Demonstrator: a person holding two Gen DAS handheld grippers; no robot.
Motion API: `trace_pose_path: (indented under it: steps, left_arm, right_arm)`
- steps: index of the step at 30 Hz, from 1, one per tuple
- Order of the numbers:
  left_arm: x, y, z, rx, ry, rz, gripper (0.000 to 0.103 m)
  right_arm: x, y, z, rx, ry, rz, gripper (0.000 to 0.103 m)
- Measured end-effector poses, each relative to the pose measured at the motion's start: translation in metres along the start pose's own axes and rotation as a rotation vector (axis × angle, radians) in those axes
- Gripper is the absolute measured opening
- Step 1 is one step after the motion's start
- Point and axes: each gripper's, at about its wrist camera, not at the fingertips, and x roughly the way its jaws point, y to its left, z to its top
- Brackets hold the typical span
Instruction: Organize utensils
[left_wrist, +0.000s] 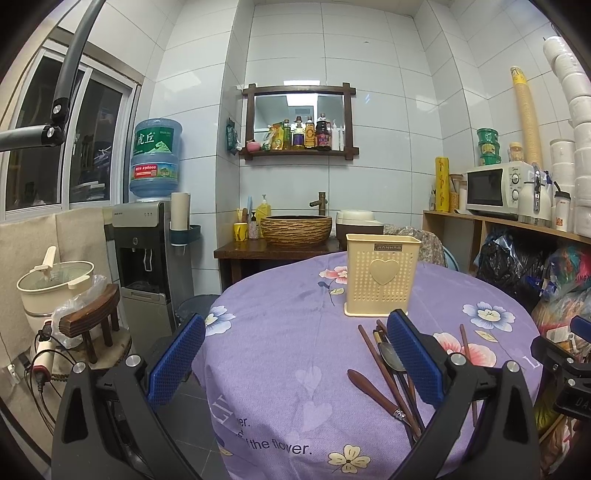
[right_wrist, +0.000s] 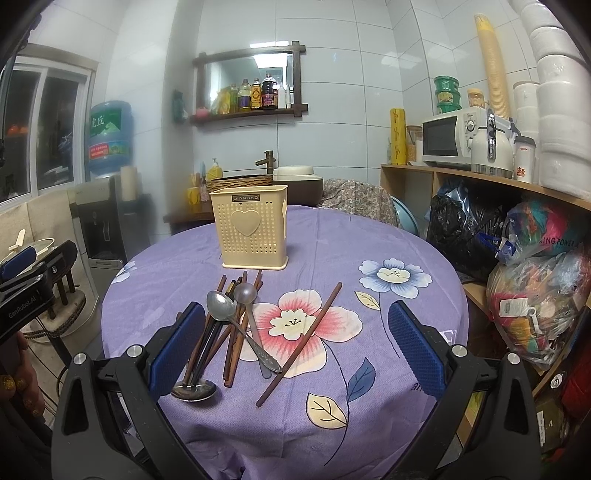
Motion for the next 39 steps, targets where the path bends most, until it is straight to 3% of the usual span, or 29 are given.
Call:
trace_pose_path:
  steps: [39]
  left_arm:
    - [0.0045, 0.0003, -0.0055, 0.002, 0.010, 0.003, 0.098]
  right_arm:
    - [0.0017, -0.0001, -0.0032, 0.001, 0.005, 0.002, 0.098]
